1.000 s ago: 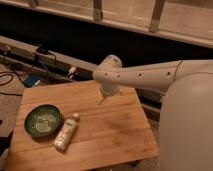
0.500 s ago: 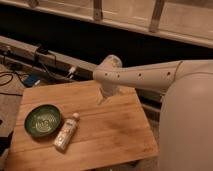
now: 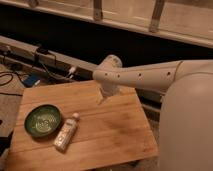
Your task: Place the bottle in the ceramic bowl
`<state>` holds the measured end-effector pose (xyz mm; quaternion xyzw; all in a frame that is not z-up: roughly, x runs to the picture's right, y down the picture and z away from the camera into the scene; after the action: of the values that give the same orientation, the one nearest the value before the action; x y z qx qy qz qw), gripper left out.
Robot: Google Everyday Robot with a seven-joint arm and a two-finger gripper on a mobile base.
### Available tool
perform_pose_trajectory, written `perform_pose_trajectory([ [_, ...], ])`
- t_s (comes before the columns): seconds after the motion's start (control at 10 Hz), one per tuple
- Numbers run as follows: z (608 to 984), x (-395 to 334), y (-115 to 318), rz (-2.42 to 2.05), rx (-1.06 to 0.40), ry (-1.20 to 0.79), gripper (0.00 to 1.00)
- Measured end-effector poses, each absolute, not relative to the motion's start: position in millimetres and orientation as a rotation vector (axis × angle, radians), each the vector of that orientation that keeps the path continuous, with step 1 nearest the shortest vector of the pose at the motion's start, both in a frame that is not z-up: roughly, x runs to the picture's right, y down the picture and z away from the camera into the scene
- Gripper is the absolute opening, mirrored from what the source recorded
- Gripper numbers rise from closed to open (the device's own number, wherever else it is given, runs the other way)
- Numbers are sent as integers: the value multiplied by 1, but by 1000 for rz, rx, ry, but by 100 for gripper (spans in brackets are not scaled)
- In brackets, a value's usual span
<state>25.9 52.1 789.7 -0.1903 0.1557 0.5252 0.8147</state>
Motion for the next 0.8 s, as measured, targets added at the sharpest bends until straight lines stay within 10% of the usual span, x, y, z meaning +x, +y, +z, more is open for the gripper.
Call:
perform_pose_trajectory([
  [0.8, 774, -81, 84, 1081, -485, 231, 80],
])
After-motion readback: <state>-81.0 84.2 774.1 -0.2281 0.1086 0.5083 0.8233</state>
